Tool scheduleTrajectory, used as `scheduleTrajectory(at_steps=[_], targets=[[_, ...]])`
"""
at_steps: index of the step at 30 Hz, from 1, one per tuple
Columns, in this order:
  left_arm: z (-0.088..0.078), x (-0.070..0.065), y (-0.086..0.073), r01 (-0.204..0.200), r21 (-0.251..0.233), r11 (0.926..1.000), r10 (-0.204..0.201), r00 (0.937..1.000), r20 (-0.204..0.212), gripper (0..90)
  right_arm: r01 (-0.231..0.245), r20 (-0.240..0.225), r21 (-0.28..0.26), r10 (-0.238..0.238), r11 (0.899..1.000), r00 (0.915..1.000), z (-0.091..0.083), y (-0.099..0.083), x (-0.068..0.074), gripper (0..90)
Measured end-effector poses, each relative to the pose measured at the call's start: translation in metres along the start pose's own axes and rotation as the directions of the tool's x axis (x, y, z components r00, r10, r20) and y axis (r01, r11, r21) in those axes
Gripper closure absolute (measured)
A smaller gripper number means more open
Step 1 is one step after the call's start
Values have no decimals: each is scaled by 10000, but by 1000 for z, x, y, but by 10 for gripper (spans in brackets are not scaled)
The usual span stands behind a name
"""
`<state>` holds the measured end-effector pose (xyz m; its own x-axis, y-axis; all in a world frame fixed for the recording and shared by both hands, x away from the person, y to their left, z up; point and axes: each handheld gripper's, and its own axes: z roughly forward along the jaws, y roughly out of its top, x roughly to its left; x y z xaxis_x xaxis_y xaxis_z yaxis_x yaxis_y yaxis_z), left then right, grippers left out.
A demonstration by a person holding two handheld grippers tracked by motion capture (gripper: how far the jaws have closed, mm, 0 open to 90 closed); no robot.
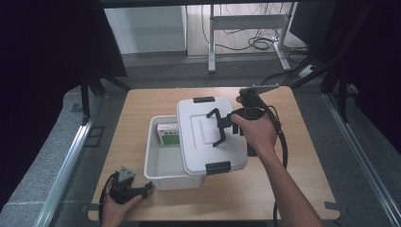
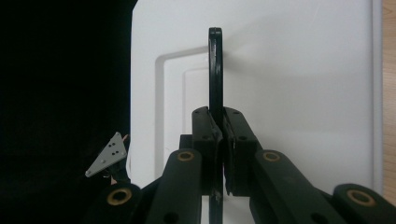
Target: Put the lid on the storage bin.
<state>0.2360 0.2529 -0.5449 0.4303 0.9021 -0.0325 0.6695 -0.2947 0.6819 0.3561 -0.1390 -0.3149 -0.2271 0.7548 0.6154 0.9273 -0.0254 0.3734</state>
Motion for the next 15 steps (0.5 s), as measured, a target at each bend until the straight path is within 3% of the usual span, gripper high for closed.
scheduleTrajectory(at_steps=[15], targets=[[0, 0, 0, -6, -4, 10000, 6, 10000, 12, 123, 251, -94, 269, -249, 9993, 9996, 19, 0, 20, 848]])
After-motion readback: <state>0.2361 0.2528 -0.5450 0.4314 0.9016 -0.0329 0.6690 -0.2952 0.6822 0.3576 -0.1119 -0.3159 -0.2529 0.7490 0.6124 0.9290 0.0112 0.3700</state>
